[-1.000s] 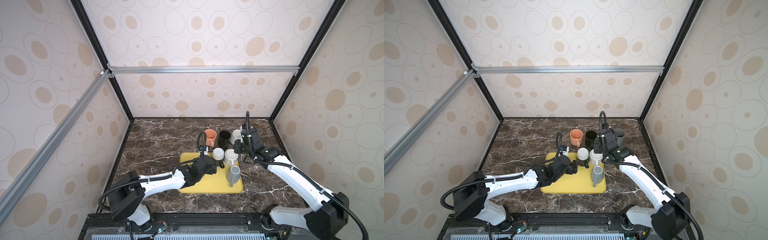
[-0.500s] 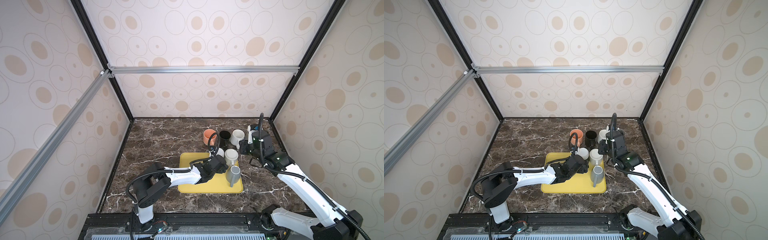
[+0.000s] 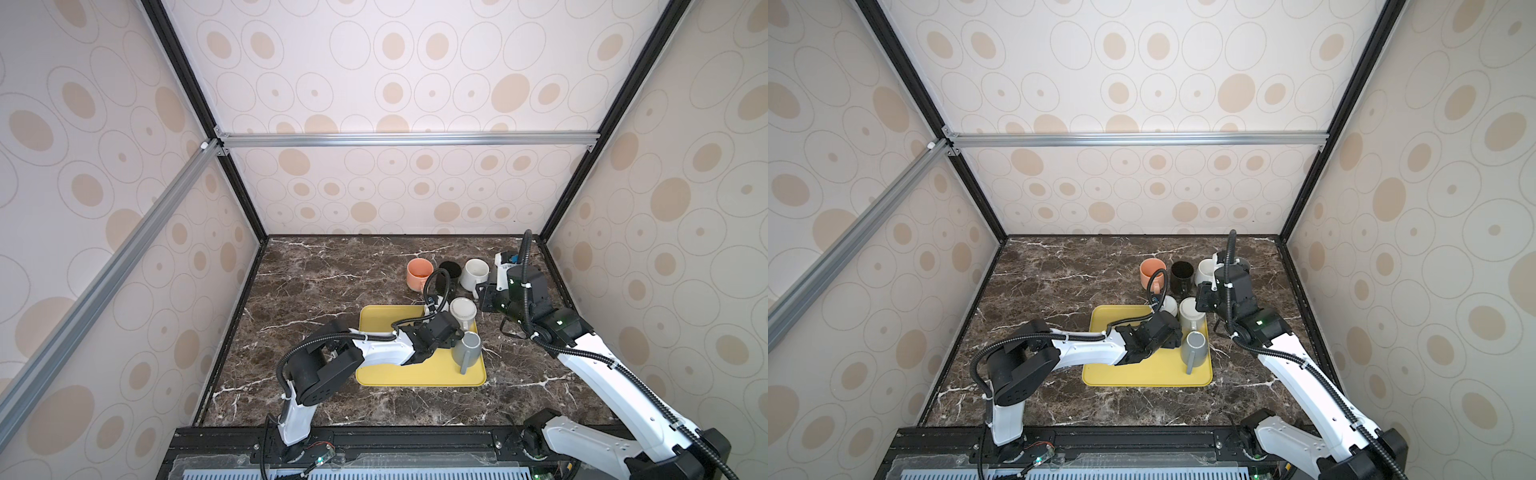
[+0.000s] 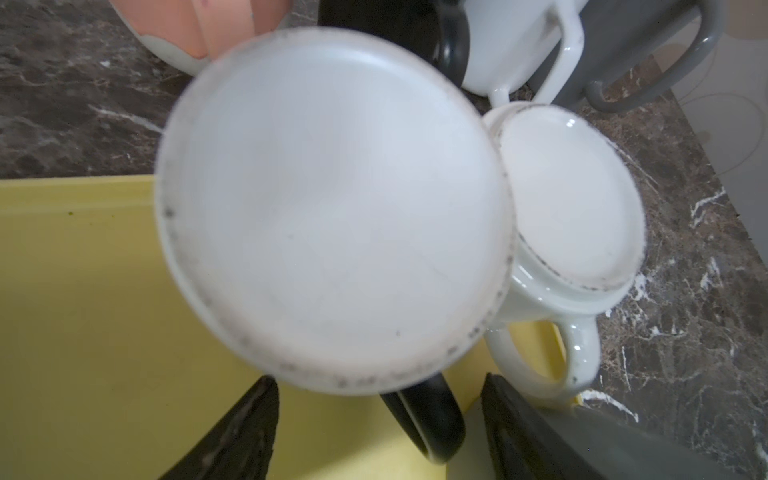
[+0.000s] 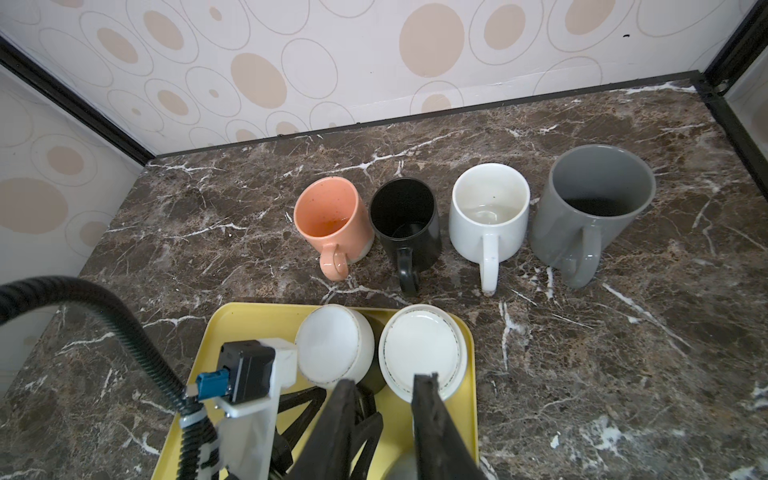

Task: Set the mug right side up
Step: 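Move left gripper down onto the upside-down black-and-white mug on the tray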

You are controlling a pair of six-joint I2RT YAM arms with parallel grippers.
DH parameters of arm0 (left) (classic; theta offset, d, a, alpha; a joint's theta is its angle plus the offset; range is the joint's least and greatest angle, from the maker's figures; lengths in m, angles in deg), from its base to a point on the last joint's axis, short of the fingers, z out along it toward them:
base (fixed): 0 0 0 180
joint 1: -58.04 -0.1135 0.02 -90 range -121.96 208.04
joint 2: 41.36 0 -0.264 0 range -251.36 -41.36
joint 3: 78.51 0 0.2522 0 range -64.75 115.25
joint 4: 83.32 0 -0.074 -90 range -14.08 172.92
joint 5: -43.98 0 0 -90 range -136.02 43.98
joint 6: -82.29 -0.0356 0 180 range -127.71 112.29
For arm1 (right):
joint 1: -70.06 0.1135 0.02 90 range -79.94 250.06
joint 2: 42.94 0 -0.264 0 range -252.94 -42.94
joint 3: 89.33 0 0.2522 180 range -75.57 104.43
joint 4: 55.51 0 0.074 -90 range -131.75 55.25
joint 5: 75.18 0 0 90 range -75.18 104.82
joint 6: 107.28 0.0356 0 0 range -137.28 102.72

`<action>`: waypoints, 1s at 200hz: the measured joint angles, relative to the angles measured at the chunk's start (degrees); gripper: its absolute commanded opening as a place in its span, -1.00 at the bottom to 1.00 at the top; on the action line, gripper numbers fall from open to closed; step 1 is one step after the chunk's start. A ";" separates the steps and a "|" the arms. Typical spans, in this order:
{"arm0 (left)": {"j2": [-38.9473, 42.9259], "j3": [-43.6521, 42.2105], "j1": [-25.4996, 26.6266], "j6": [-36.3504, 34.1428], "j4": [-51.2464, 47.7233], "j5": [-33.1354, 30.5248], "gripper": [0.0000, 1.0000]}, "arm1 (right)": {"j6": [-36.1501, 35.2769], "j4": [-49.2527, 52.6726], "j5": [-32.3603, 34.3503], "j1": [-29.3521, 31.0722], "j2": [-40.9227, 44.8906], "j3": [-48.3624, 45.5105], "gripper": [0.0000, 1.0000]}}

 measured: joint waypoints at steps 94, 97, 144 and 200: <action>6.67 -10.47 -2.08 1.62 0.48 -1.09 0.43 | 0.20 -0.59 -1.86 0.00 -0.09 -0.09 -0.47; 6.80 -10.45 -2.08 1.60 0.50 -1.14 0.43 | 0.20 -0.63 -1.92 -0.02 -0.15 -0.09 -0.47; 4.87 -4.68 -2.10 -0.85 -2.45 -2.34 0.22 | 0.24 -0.92 -2.62 0.00 -0.83 -0.11 -0.47; 3.43 0.52 -2.19 -4.02 -6.49 -4.17 0.08 | 0.22 -0.94 -2.67 0.00 -0.83 -0.11 -0.47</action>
